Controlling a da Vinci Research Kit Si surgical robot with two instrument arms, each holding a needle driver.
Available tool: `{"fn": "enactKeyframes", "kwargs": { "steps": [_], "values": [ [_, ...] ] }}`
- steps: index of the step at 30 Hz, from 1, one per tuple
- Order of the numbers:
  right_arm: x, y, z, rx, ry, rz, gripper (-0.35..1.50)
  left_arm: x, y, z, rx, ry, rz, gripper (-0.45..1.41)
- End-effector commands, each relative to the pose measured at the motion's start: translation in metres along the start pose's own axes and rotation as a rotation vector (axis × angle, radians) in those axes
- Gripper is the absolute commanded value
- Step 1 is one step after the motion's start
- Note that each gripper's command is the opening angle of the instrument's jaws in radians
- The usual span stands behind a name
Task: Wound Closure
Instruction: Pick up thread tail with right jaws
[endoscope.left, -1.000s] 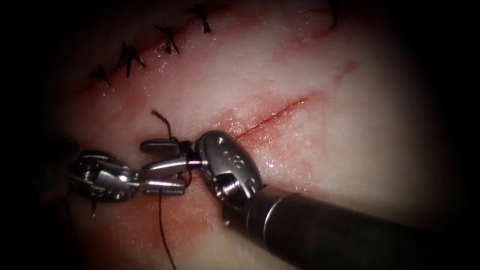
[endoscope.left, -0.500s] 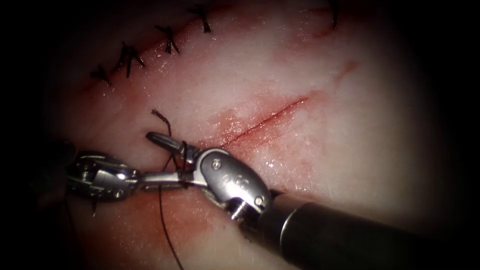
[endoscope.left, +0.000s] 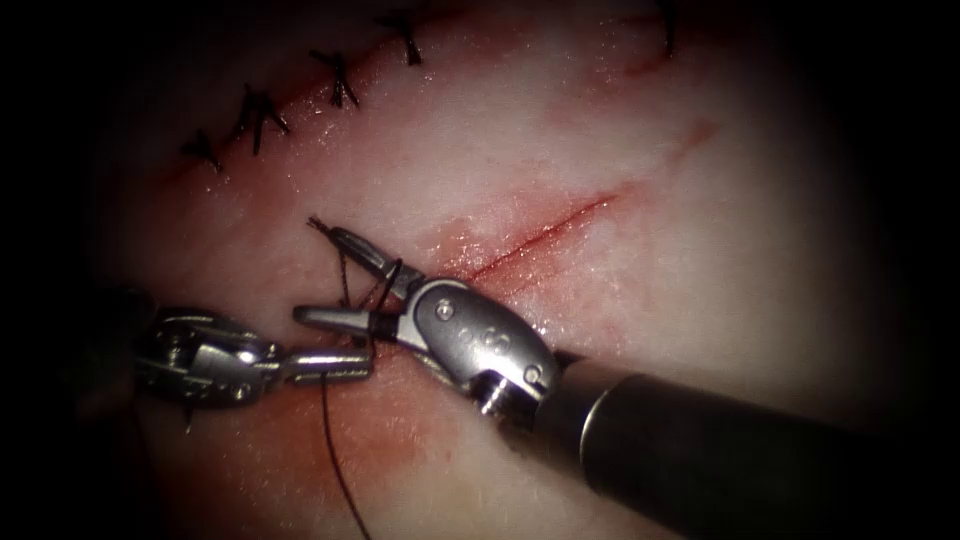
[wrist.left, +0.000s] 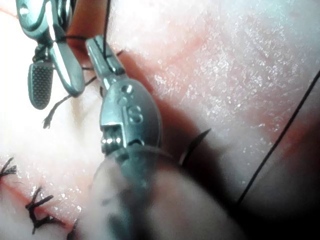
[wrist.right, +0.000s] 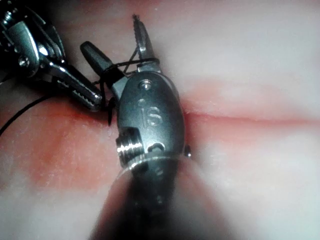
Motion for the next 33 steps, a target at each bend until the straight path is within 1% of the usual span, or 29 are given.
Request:
{"fn": "enactKeyframes", "kwargs": {
  "steps": [1,2,5,8,11,13,20,22,24,29,33],
  "values": [
    [-0.001,-0.0006,0.0008,-0.002,-0.017,-0.002,0.68,-0.0006,-0.0003,0.0007,-0.001,0.0,0.003,-0.45],
    [-0.0016,-0.0007,0.0007,-0.014,-0.042,0.014,0.66,-0.0006,-0.0003,0.0008,0.0,-0.001,0.002,-0.45],
    [-0.0022,-0.0006,0.0005,-0.036,-0.063,0.024,0.64,-0.0006,-0.0004,0.0008,0.0,-0.002,0.001,-0.45],
    [-0.0032,-0.0005,0.0005,-0.058,-0.091,0.099,0.64,-0.0006,-0.0005,0.0008,0.001,-0.003,0.001,-0.45],
    [-0.0039,-0.0004,0.0007,-0.052,-0.087,0.144,0.64,-0.0006,-0.0004,0.0011,0.002,-0.002,0.001,-0.45],
    [-0.0041,-0.0005,0.0011,-0.051,-0.088,0.165,0.69,-0.0006,-0.0004,0.0012,0.002,-0.001,0.001,-0.45],
    [-0.0029,-0.0007,0.0028,-0.032,-0.086,0.226,0.69,-0.0005,-0.0002,0.0013,0.002,0.002,0.004,-0.45],
    [-0.0024,-0.0006,0.0035,-0.024,-0.085,0.237,0.74,-0.0005,-0.0001,0.0014,0.003,0.004,0.004,-0.45],
    [-0.002,-0.0006,0.0038,-0.024,-0.086,0.242,0.74,-0.0004,-0.0001,0.0015,0.003,0.006,0.004,-0.45],
    [-0.0011,-0.0009,0.0035,-0.01,-0.087,0.249,0.68,-0.0002,0.0001,0.0015,0.002,0.011,0.006,-0.45],
    [-0.0009,-0.0008,0.0033,-0.009,-0.088,0.251,0.63,-0.0002,0.0001,0.0016,0.002,0.01,0.006,-0.45]
  ]
}}
